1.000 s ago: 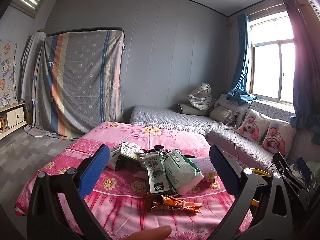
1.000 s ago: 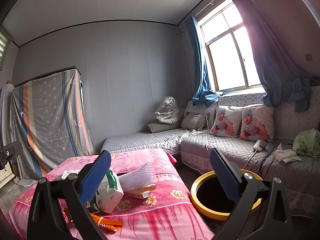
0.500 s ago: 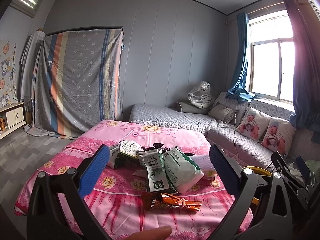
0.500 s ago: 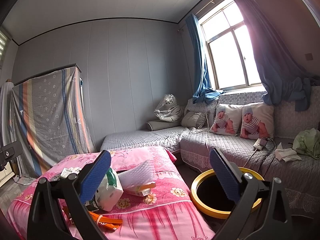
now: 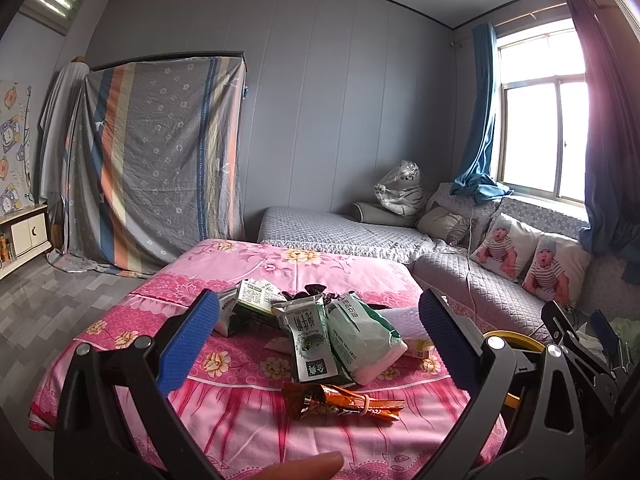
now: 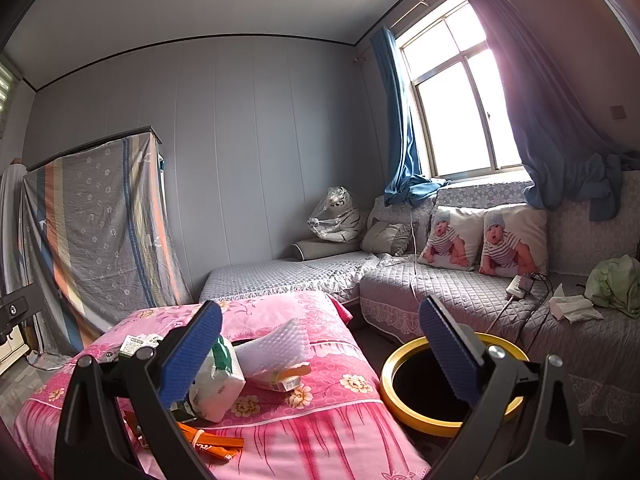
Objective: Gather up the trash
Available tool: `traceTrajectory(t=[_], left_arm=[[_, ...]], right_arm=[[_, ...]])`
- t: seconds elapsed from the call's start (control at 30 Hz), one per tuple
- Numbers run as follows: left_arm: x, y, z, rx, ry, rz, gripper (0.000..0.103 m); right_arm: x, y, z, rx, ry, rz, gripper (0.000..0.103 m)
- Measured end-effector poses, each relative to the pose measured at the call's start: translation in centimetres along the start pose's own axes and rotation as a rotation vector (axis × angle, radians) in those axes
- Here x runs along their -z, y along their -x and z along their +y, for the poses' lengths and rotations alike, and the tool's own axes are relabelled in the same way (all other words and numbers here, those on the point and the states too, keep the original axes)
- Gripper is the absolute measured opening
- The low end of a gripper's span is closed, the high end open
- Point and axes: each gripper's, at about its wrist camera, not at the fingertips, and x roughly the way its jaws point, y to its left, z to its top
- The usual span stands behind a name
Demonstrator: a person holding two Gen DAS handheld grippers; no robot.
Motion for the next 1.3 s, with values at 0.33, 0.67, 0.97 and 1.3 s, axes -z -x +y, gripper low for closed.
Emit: traceTrajectory(t=[0.33,0.67,0.97,1.3], left_arm=[[0.03,0.00,-0.05,0.002,-0.002,0.001,0.096],[0.17,0.00,-0.11,0.005,-0.003,0.000,0.096],[0.32,-0.04,-0.28,0.012,-0.003,0.002,0.096],[0.39,-0.30,0.01,0.040,-0.019,-0.001,0.096]], right_arm=[[0.02,0.01,-0.03,0.003,0.006,-0.005,0.095],[-0.06,0.03,-0.04,0.006,0.005,-0.004,0.095],[-0.34,0.07,-0.12,0.009,0.005,-0.002,0.095],[-0.83,0.02,-0.94,0.006,-0.016,-0.018,0.095]])
